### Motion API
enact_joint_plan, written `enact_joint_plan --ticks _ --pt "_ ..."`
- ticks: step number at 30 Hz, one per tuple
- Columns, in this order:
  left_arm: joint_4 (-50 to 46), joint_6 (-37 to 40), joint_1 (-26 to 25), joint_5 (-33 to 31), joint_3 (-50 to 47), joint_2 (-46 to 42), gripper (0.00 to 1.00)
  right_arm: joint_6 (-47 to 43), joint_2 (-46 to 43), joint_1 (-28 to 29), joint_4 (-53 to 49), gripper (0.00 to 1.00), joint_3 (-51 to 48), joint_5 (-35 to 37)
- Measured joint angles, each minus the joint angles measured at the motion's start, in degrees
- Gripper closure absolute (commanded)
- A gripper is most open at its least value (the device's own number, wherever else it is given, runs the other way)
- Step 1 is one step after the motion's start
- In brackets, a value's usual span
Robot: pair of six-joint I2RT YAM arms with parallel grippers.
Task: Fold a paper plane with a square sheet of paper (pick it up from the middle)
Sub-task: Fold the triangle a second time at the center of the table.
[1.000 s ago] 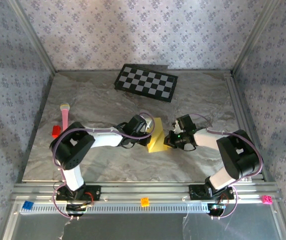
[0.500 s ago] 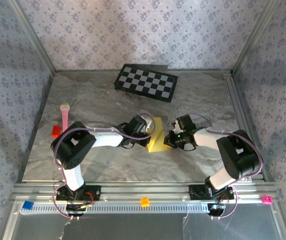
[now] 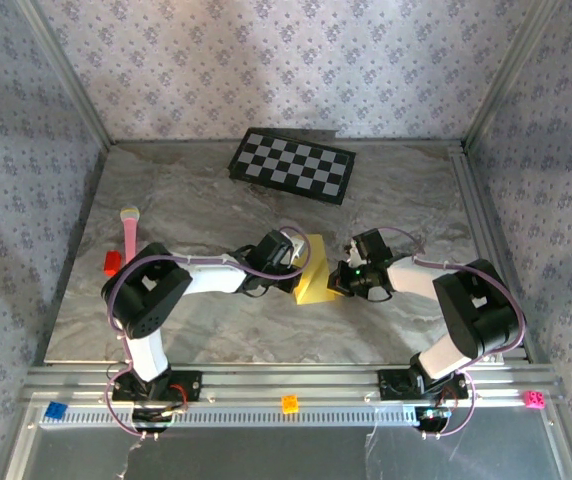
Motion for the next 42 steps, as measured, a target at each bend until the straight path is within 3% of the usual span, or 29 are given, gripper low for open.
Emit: enact_joint_plan --ticks 42 --pt "-2.40 3.21 0.26 0.17 3.72 2.03 0.97 0.00 0.00 0.00 -0.02 1.00 0.00 0.04"
